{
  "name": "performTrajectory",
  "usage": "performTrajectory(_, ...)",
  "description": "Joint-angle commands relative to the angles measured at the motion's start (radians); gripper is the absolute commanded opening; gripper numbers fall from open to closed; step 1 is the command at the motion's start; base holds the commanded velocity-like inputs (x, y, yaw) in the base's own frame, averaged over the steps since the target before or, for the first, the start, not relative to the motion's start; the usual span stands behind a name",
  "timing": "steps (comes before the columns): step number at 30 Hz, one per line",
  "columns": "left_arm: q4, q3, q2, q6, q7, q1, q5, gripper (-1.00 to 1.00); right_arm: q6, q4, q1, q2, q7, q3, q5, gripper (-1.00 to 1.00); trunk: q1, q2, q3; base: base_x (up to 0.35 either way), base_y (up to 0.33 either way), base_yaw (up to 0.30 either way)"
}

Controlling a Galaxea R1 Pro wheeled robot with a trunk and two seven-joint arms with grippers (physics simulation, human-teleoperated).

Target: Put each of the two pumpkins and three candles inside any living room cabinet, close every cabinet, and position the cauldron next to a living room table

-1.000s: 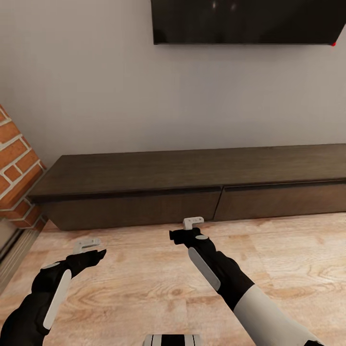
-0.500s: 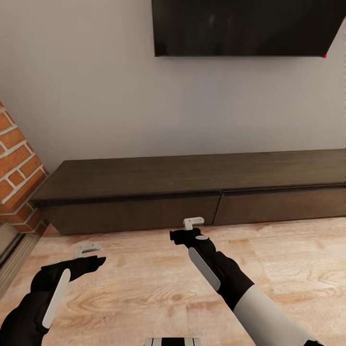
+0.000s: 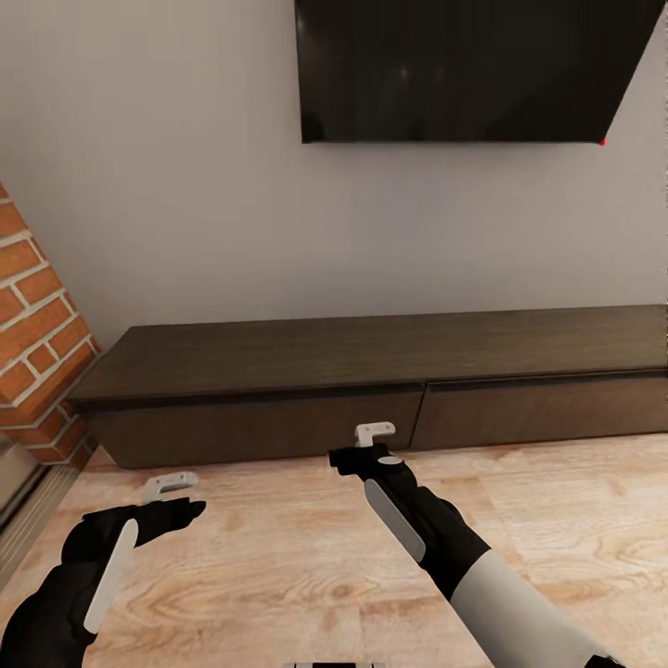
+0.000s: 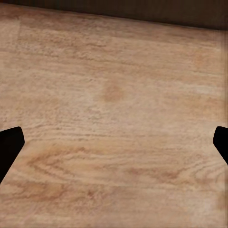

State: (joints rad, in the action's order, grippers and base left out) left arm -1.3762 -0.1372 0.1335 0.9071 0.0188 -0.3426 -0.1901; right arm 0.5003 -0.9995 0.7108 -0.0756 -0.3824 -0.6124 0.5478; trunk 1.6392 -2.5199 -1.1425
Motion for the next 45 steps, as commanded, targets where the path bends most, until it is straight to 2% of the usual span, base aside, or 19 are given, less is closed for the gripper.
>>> performTrajectory(1,0.002,-0.001,-0.001,0.005,0.001,-0.001,-0.002,1.00,0.002,-0.001,0.001,0.000,-0.010,-0.003,0.011,1.00,-0.001,0.000,0.003,0.000,0.000,0.000)
performTrajectory(6,0.026,0.003,-0.006,0.045,-0.007,-0.003,0.002,1.00,0.008,0.004,0.001,0.000,-0.009,0.000,0.012,1.00,-0.003,0.001,0.022,0.000,0.000,0.000)
performTrajectory(11,0.036,0.005,-0.008,0.074,-0.009,-0.003,-0.002,1.00,0.017,0.013,0.001,0.000,-0.007,0.037,0.012,1.00,-0.005,0.002,0.042,0.000,0.000,0.000)
performTrajectory(18,0.159,0.006,0.000,0.074,-0.008,-0.007,0.006,1.00,0.071,0.034,0.001,0.004,-0.007,0.056,0.011,1.00,-0.008,0.004,0.069,0.000,0.000,0.000)
performTrajectory(19,0.220,0.008,0.005,0.074,-0.008,-0.008,0.009,1.00,0.088,0.046,0.001,0.034,-0.002,0.085,0.014,1.00,-0.009,0.004,0.073,0.000,0.000,0.000)
performTrajectory(23,0.322,0.007,0.021,0.066,-0.009,-0.010,0.010,1.00,0.102,0.052,0.001,0.047,-0.001,0.095,0.018,1.00,-0.010,0.005,0.088,0.000,0.000,0.000)
performTrajectory(31,0.391,0.020,0.021,0.056,-0.011,-0.010,0.010,1.00,0.100,0.115,0.001,0.049,-0.001,0.097,0.017,1.00,-0.014,0.007,0.119,0.000,0.000,0.000)
performTrajectory(36,0.495,0.026,0.024,-0.042,-0.010,-0.010,0.014,1.00,0.088,0.169,0.001,0.055,0.001,0.097,0.017,1.00,-0.016,0.008,0.138,0.000,0.000,0.000)
performTrajectory(38,0.529,0.028,0.024,-0.083,-0.009,-0.010,0.027,1.00,0.086,0.179,0.000,0.060,0.002,0.097,0.016,1.00,-0.017,0.009,0.146,0.000,0.000,0.000)
performTrajectory(41,0.551,0.033,0.022,-0.113,-0.009,-0.009,0.052,1.00,0.085,0.187,-0.002,0.077,0.002,0.096,0.016,1.00,-0.019,0.009,0.158,0.000,0.000,0.000)
performTrajectory(45,0.557,0.035,0.019,-0.134,-0.006,-0.009,0.064,1.00,0.084,0.202,-0.002,0.084,0.003,0.096,0.016,1.00,-0.020,0.010,0.173,0.000,0.000,0.000)
